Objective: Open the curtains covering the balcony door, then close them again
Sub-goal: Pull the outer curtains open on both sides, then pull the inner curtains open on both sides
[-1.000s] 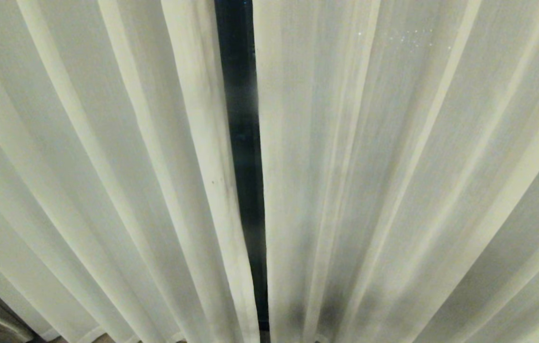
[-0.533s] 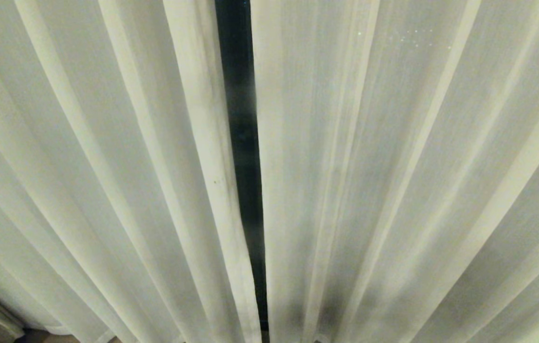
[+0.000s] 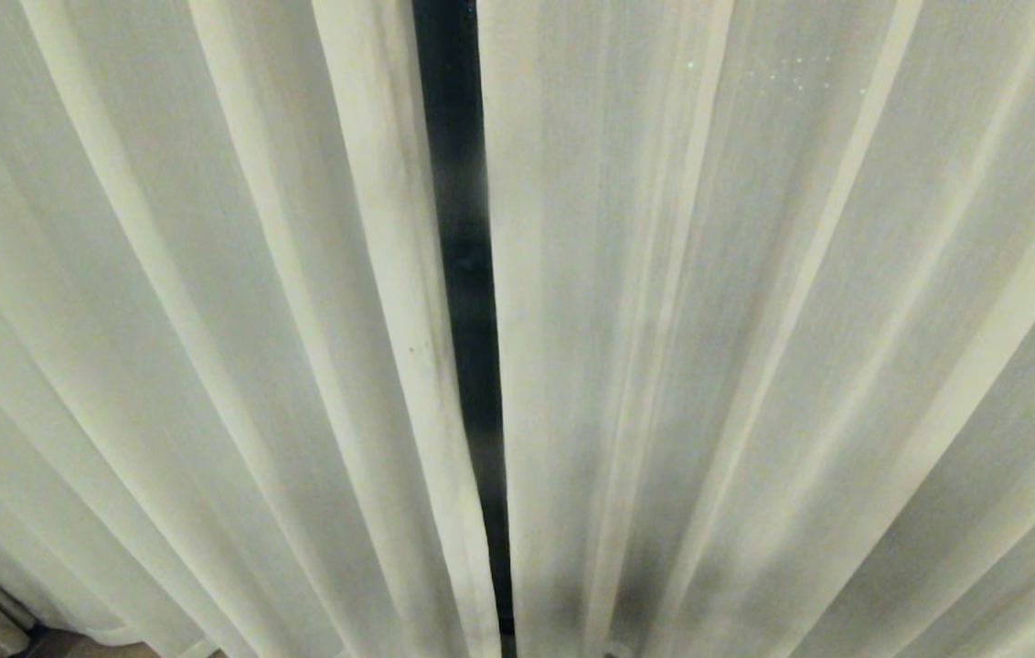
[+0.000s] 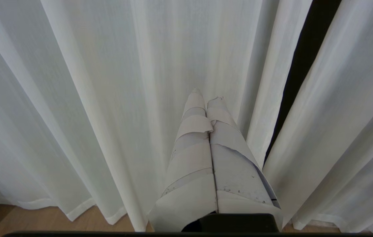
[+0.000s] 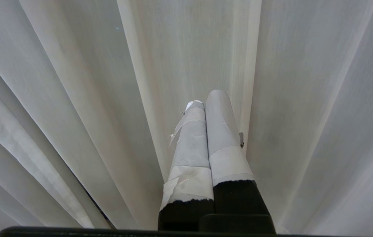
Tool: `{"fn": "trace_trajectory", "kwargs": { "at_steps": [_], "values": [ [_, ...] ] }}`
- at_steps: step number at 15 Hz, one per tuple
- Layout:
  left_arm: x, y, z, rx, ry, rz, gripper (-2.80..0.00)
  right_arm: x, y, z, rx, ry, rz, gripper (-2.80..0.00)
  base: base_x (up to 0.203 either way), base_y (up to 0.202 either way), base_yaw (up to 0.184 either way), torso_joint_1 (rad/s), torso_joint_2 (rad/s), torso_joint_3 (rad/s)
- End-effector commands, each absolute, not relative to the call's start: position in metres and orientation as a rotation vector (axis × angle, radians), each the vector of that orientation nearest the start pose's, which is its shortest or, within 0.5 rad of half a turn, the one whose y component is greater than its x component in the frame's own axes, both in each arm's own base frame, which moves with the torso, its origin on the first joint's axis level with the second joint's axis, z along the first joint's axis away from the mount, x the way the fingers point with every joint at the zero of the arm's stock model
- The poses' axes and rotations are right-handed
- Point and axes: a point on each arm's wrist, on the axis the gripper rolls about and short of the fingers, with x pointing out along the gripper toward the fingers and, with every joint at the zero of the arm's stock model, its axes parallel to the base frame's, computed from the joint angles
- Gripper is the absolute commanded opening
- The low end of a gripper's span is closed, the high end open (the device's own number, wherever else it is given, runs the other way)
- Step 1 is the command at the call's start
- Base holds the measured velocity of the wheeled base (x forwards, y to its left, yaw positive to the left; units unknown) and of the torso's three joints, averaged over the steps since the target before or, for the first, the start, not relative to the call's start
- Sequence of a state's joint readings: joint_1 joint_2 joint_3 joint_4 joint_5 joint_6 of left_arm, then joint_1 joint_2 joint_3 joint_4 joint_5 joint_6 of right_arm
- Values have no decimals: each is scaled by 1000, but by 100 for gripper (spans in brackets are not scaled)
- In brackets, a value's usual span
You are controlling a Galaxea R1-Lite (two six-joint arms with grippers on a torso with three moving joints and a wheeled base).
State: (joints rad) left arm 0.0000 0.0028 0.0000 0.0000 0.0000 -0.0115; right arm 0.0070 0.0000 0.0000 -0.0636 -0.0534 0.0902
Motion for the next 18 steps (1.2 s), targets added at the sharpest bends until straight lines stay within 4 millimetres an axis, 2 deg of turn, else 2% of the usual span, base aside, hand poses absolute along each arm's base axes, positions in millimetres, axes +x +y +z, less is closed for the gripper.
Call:
{"fn": "trace_trajectory", "kwargs": {
  "at_steps": [1,18],
  "values": [
    [-23,0,75,-12,0,0,-280,-23,-1,82,92,-66,-44,-280,0,0,0,0,0,0],
    [-23,0,75,-12,0,0,-280,-23,-1,82,91,-65,-51,-280,0,0,0,0,0,0]
  ]
}}
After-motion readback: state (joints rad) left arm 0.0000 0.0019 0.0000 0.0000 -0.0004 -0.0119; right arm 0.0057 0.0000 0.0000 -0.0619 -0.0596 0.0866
